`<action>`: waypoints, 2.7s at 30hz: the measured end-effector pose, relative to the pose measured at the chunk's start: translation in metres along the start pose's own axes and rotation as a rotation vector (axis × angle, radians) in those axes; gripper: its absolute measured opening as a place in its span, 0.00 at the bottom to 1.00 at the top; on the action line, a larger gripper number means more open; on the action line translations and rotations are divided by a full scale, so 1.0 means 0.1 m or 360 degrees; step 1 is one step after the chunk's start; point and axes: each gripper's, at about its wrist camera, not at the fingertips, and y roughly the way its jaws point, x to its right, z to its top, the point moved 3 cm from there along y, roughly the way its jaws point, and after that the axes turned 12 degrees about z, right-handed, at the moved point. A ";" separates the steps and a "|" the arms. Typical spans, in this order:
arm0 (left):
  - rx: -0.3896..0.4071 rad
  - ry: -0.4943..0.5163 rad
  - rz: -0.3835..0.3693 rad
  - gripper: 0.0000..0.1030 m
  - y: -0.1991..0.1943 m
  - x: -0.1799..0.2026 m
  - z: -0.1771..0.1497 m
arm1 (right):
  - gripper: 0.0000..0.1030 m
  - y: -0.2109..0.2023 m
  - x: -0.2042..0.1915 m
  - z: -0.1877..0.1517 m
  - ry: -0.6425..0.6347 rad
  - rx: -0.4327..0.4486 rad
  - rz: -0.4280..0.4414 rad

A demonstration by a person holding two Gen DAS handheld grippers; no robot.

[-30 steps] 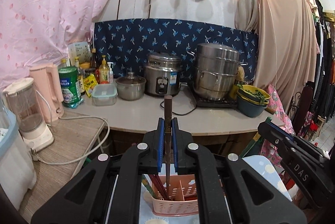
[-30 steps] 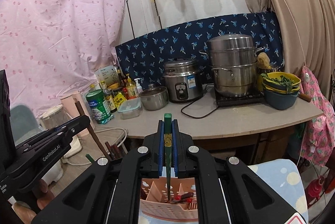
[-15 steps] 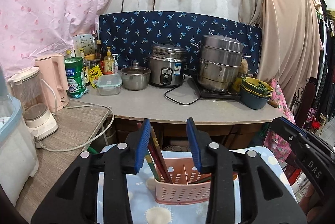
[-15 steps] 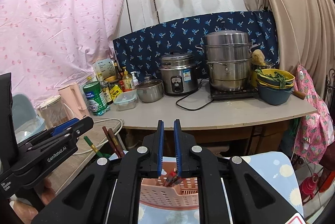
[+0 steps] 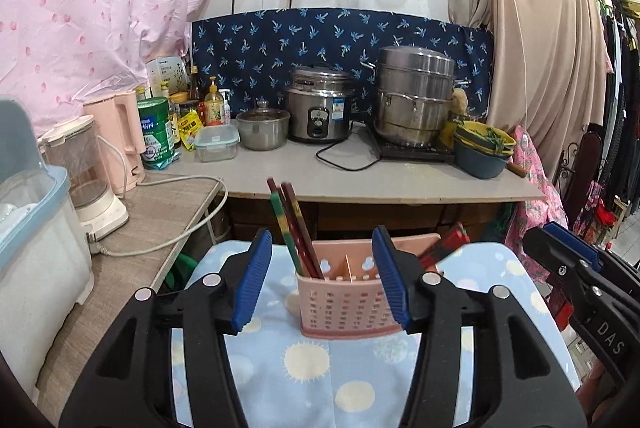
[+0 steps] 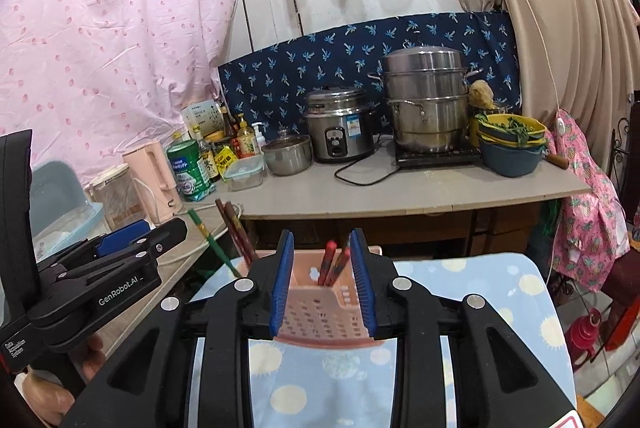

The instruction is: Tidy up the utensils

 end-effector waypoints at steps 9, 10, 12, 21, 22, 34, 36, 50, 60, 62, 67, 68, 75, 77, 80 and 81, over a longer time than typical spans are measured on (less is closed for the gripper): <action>-0.0091 0.0036 0.0027 0.51 -0.24 -0.06 -0.40 | 0.35 -0.30 -0.08 -0.43 -0.0022 -0.0116 -0.0035; -0.0098 0.0048 0.0038 0.51 -0.28 -0.07 -0.46 | 0.35 -0.33 -0.09 -0.49 -0.0031 -0.0126 -0.0045; -0.0111 0.0058 0.0039 0.53 -0.33 -0.08 -0.54 | 0.36 -0.40 -0.11 -0.59 -0.0047 -0.0150 -0.0063; -0.0188 0.0091 0.0050 0.56 -0.52 -0.11 -0.88 | 0.36 -0.59 -0.11 -0.91 -0.0017 -0.0244 -0.0074; -0.0194 0.0090 0.0045 0.56 -0.54 -0.11 -0.90 | 0.36 -0.61 -0.11 -0.93 -0.0019 -0.0249 -0.0076; -0.0260 0.0100 0.0042 0.56 -0.63 -0.09 -1.14 | 0.39 -0.68 -0.17 -1.15 -0.0001 -0.0319 -0.0071; -0.0267 0.0104 0.0043 0.56 -0.64 -0.08 -1.17 | 0.41 -0.69 -0.18 -1.19 -0.0011 -0.0328 -0.0078; -0.0288 0.0140 0.0081 0.76 -0.68 -0.06 -1.36 | 0.52 -0.73 -0.16 -1.41 0.0005 -0.0384 -0.0090; -0.0302 0.0162 0.0125 0.90 -0.66 -0.08 -1.43 | 0.66 -0.72 -0.14 -1.48 -0.0002 -0.0400 -0.0112; -0.0315 0.0156 0.0134 0.91 -0.64 -0.09 -1.45 | 0.70 -0.72 -0.13 -1.49 -0.0007 -0.0397 -0.0125; -0.0339 0.0160 0.0151 0.93 -0.62 -0.10 -1.50 | 0.73 -0.71 -0.12 -1.51 -0.0017 -0.0401 -0.0145; -0.0342 0.0162 0.0153 0.93 -0.62 -0.10 -1.51 | 0.74 -0.71 -0.12 -1.52 -0.0021 -0.0399 -0.0153; -0.0358 0.0166 0.0166 0.93 -0.60 -0.11 -1.53 | 0.82 -0.69 -0.11 -1.55 -0.0017 -0.0418 -0.0170; -0.0359 0.0166 0.0166 0.93 -0.60 -0.11 -1.53 | 0.82 -0.69 -0.10 -1.56 -0.0010 -0.0419 -0.0170; -0.0359 0.0167 0.0166 0.93 -0.59 -0.11 -1.53 | 0.82 -0.67 -0.09 -1.57 -0.0004 -0.0430 -0.0175; -0.0360 0.0167 0.0169 0.93 -0.59 -0.11 -1.53 | 0.82 -0.66 -0.09 -1.57 -0.0004 -0.0435 -0.0178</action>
